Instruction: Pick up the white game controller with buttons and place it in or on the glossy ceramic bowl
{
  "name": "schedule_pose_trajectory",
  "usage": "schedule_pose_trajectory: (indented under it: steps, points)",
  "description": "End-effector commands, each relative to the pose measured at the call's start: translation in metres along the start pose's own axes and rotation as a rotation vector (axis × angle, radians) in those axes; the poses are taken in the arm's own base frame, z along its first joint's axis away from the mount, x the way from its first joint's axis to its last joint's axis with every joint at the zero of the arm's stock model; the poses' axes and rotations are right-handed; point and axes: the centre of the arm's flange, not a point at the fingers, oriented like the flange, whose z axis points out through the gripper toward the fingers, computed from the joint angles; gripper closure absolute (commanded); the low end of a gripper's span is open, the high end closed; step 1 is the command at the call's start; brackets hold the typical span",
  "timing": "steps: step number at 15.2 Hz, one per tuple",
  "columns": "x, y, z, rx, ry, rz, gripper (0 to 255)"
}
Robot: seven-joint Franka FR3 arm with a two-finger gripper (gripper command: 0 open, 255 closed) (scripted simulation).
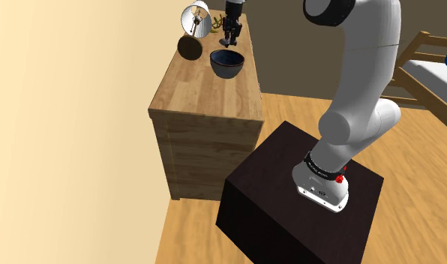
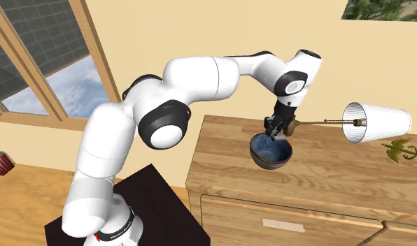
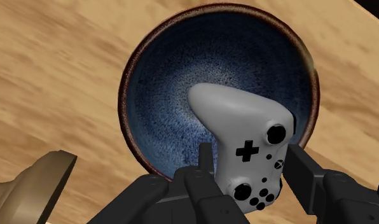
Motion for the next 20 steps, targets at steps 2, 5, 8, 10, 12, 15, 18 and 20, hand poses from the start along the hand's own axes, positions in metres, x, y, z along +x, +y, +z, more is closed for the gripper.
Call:
schedule_pose_trajectory:
  steps: [2,5,8,10,12,15,18,20]
  points:
    - [-0.001,0.001,0.016,0.000,0.000,0.000,255]
    - [-0.002,0.002,0.031,0.000,0.000,0.000,255]
    - [-0.003,0.003,0.047,0.000,0.000,0.000,255]
    - [-0.004,0.004,0.058,0.000,0.000,0.000,255]
    - [-0.004,0.005,0.064,0.000,0.000,0.000,255]
    - [-0.004,0.005,0.064,0.000,0.000,0.000,255]
    - [-0.004,0.005,0.064,0.000,0.000,0.000,255]
    - [-0.004,0.005,0.064,0.000,0.000,0.000,0]
